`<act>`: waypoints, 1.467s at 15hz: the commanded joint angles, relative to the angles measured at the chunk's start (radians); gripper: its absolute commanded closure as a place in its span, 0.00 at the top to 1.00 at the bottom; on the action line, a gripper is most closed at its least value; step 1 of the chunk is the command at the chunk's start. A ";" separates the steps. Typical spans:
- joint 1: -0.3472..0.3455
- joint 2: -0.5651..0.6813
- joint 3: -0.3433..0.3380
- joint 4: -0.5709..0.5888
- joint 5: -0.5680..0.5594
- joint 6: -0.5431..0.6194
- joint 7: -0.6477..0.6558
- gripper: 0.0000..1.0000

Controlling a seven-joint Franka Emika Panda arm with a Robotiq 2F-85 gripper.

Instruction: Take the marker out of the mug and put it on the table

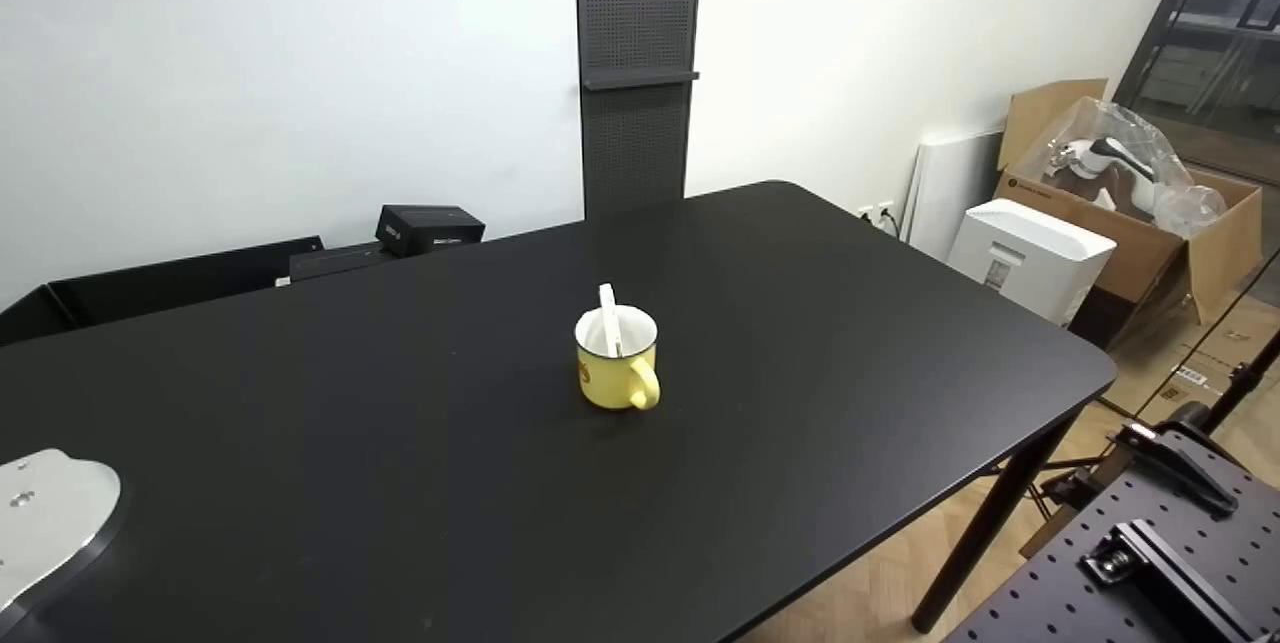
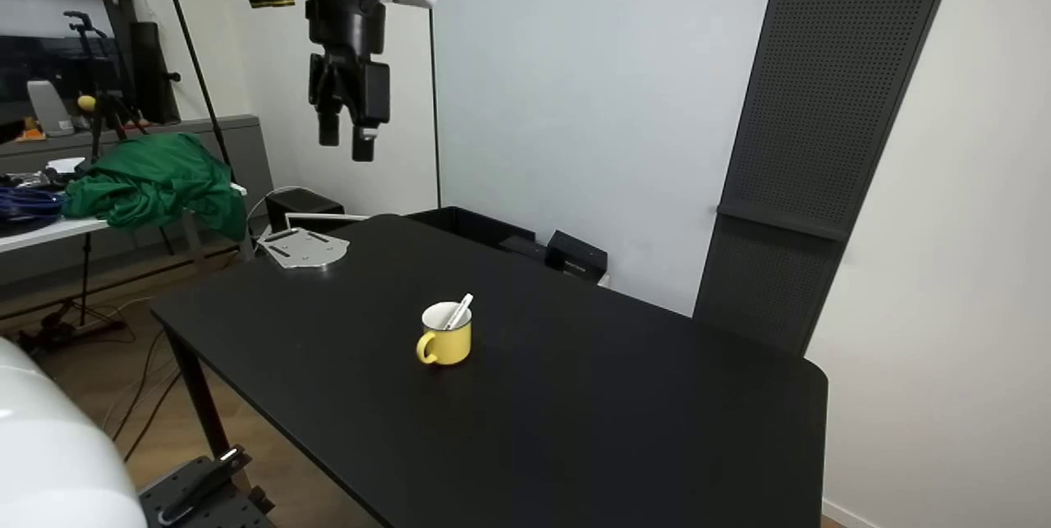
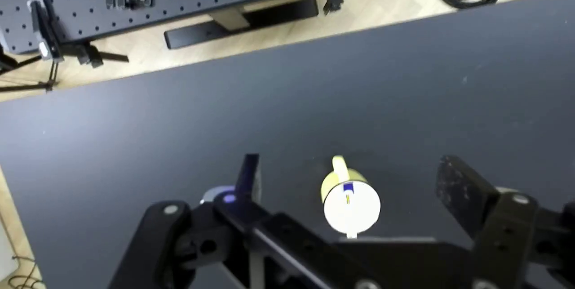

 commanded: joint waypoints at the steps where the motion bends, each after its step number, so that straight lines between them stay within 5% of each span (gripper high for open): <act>1: -0.032 0.080 0.020 0.018 -0.135 0.158 0.009 1.00; 5: -0.041 0.215 0.018 0.037 -0.257 0.368 0.041 1.00; 10: -0.009 0.397 0.008 0.085 -0.264 0.541 0.062 1.00; 22: 0.080 0.591 -0.045 0.061 -0.268 0.675 0.060 1.00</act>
